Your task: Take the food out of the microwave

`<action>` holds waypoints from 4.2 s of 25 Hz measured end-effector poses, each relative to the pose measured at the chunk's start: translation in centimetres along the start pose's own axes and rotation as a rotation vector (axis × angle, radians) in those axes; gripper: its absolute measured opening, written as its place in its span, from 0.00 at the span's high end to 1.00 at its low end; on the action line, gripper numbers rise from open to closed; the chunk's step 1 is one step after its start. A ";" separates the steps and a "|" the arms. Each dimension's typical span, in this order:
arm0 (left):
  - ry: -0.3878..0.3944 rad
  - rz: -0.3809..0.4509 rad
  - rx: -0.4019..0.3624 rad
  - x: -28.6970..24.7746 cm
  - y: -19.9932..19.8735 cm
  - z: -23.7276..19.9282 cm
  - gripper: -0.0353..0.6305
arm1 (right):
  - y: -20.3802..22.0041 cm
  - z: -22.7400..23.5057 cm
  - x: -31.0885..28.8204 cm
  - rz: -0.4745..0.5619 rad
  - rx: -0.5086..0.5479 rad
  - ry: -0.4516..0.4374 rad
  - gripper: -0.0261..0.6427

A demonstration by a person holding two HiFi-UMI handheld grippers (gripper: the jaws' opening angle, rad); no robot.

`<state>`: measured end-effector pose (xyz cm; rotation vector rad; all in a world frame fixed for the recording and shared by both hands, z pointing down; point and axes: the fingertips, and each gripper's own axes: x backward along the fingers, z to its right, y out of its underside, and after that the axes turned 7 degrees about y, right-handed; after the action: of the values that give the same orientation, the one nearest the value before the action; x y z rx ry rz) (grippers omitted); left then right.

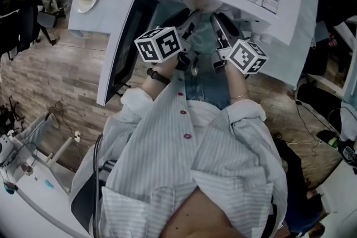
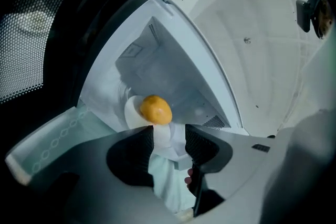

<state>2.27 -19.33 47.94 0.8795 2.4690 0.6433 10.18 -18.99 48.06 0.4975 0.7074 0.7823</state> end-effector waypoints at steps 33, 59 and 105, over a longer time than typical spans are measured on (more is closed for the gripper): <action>-0.079 0.019 0.341 -2.9 1.4 -7.0 0.68 | 4.5 5.1 -4.6 -0.098 -0.396 0.123 0.74; -0.111 0.051 0.449 -4.1 1.9 -8.0 0.86 | 4.5 4.8 -6.1 -0.118 -0.500 0.077 0.85; -0.124 0.147 0.501 -0.9 4.4 -6.8 0.89 | 6.7 4.0 -3.3 -0.174 -0.558 0.015 0.88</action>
<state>1.25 -18.80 55.98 1.2490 2.5033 -0.0007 8.39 -18.03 56.26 -0.0745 0.5071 0.7796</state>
